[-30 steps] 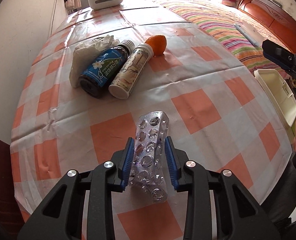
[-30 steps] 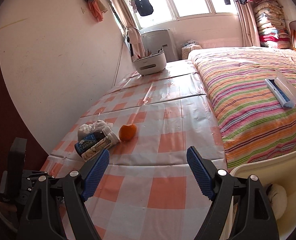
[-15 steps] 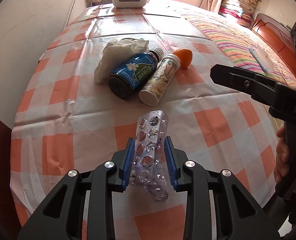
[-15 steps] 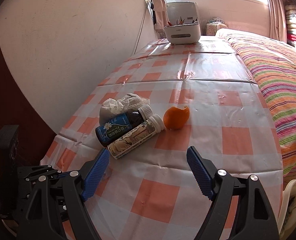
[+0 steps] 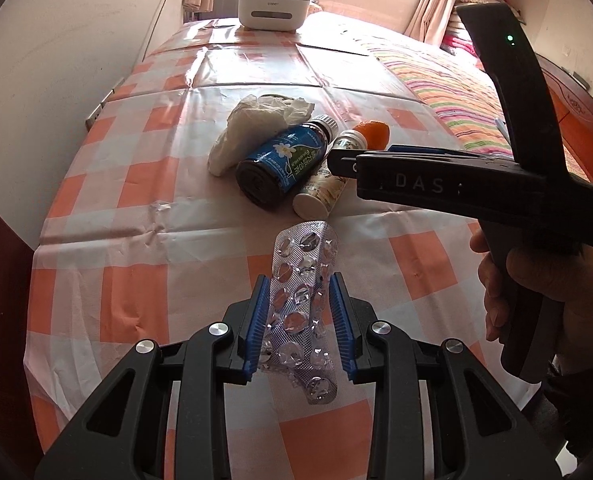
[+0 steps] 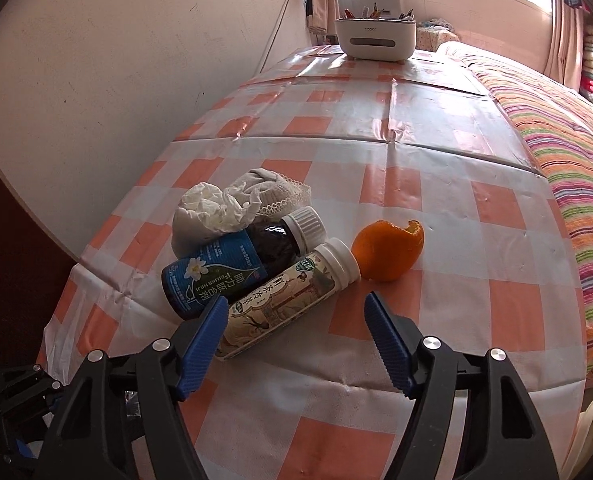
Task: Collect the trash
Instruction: 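Grasp the white tube bottle with the right tool, then carry the tube bottle and blister pack with both tools over the bin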
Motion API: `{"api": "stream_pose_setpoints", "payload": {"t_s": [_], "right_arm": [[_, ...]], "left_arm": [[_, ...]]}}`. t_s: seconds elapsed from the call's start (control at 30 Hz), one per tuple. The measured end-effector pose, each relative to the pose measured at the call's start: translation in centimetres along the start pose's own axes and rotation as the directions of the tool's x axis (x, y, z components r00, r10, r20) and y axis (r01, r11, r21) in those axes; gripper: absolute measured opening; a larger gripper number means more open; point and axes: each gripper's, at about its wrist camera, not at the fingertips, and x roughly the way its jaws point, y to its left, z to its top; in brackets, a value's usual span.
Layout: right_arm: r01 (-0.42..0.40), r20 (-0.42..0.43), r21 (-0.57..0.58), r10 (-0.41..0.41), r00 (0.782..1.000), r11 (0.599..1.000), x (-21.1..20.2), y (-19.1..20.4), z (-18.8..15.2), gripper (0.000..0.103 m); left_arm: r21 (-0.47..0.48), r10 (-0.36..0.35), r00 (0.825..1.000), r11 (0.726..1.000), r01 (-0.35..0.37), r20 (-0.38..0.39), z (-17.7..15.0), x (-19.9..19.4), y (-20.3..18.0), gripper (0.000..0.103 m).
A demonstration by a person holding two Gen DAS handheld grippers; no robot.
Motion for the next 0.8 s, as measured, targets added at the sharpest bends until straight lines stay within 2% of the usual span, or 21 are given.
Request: {"api": "stream_pose_setpoints", "payload": {"t_s": [0.17, 0.4, 0.5, 0.57, 0.67, 0.8], "right_arm": [[0.011, -0.021, -0.009, -0.011, 1.0, 1.0, 1.4, 0.5, 0.5, 0.066], [0.087, -0.049, -0.074, -0.091, 0.995, 0.993, 2.9, 0.8, 1.0, 0.062], [0.094, -0.066, -0.08, -0.099, 0.993, 0.992, 3.4, 0.3, 0.6, 0.055], [0.12, -0.055, -0.111, -0.126, 0.99, 0.987, 3.5, 0.3, 0.4, 0.044], [0.121, -0.045, -0.122, -0.127, 0.991, 0.985, 3.2, -0.1, 0.2, 0.032], [0.118, -0.031, -0.126, -0.122, 0.992, 0.985, 2.7, -0.7, -0.3, 0.029]], "left_arm": [[-0.005, -0.007, 1.0, 1.0, 0.007, 0.014, -0.1, -0.5, 0.1, 0.03], [-0.018, -0.009, 1.0, 1.0, 0.01, 0.018, -0.3, -0.9, 0.3, 0.031], [-0.016, -0.012, 1.0, 1.0, 0.013, 0.022, -0.3, -1.0, 0.3, 0.031], [-0.013, -0.013, 1.0, 1.0, 0.013, 0.023, -0.3, -1.0, 0.2, 0.031], [-0.011, -0.015, 1.0, 1.0, 0.015, 0.021, -0.3, -0.9, 0.1, 0.031], [-0.004, -0.017, 1.0, 1.0, 0.017, 0.022, -0.2, -0.8, -0.4, 0.031]]}}
